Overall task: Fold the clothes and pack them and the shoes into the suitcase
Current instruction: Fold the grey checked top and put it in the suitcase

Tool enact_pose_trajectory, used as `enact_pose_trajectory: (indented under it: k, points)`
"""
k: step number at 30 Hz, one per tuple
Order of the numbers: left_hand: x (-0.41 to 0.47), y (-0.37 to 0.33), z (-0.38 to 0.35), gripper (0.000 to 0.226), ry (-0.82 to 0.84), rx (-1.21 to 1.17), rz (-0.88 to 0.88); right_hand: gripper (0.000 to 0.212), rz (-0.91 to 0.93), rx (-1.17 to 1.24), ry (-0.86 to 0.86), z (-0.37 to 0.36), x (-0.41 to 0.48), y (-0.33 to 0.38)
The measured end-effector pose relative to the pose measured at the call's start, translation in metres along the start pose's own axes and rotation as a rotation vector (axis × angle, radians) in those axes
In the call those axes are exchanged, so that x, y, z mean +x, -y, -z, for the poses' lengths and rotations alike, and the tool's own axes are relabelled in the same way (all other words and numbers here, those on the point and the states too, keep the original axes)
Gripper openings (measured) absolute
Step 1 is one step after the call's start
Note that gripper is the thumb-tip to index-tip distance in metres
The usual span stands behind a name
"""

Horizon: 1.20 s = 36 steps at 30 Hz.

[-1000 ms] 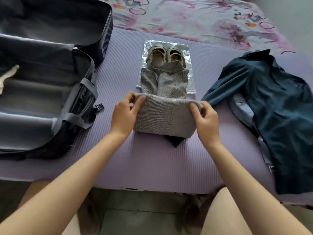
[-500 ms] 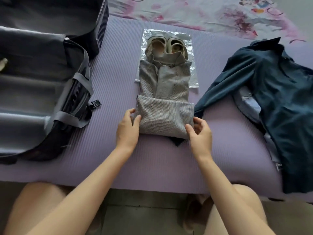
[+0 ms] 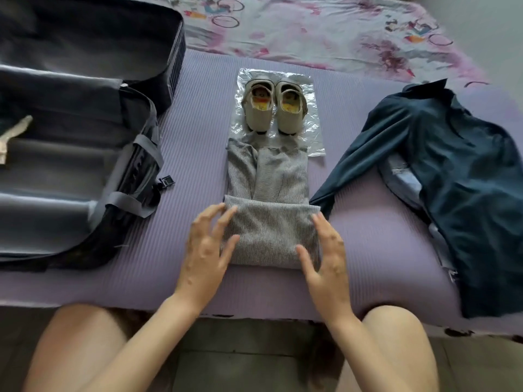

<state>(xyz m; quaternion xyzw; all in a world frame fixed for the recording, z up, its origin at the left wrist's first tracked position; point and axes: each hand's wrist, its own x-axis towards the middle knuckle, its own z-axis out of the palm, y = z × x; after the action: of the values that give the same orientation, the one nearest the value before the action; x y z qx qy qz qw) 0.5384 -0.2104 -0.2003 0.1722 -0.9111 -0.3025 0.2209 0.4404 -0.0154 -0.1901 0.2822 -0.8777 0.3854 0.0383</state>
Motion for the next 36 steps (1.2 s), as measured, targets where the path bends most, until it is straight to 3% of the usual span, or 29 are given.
enact_pose_trajectory:
  k: [2,4,6,11,15,17,19,21,25,28,30,33,36]
  points:
    - [0.005,0.004,0.0,0.056,0.19,0.039,-0.124,0.066,0.134,-0.112,0.2,0.001,0.0,-0.006]
    - [0.007,0.015,-0.003,0.071,0.398,0.176,-0.183,0.078,0.155,-0.204,0.381,-0.001,0.003,-0.018]
    - [0.009,0.028,-0.005,0.081,0.486,0.254,-0.204,0.085,0.175,-0.224,0.438,-0.002,0.009,-0.029]
    - [0.012,0.038,-0.003,0.081,0.349,0.22,-0.281,0.076,0.22,-0.131,0.324,0.008,0.019,-0.041]
    - [0.018,0.044,-0.001,0.05,0.17,0.122,-0.351,0.04,0.316,-0.088,0.222,0.015,0.029,-0.044]
    - [0.036,0.039,0.002,0.039,0.017,0.083,-0.358,0.031,0.272,0.013,0.132,0.021,0.048,-0.035]
    - [0.066,0.026,0.01,0.036,-0.096,-0.005,-0.299,0.025,0.175,0.178,0.1,0.029,0.076,-0.017]
    - [0.104,0.012,0.021,0.035,-0.111,-0.104,-0.178,0.019,0.088,0.325,0.094,0.037,0.114,0.003]
    - [0.197,-0.004,0.018,0.05,-0.081,-0.214,0.108,0.005,-0.182,0.363,0.062,0.023,0.214,0.012]
    - [0.255,0.003,-0.014,0.055,0.024,-0.13,0.407,0.023,-0.422,0.212,0.084,-0.017,0.279,-0.015]
    - [0.269,0.016,-0.04,0.055,0.08,0.031,0.499,0.034,-0.517,0.049,0.12,-0.046,0.293,-0.033]
    - [0.258,0.038,-0.068,0.052,0.022,0.214,0.485,0.042,-0.515,-0.191,0.09,-0.076,0.277,-0.047]
    - [0.248,0.048,-0.079,0.051,-0.053,0.234,0.427,0.043,-0.435,-0.297,0.028,-0.085,0.262,-0.048]
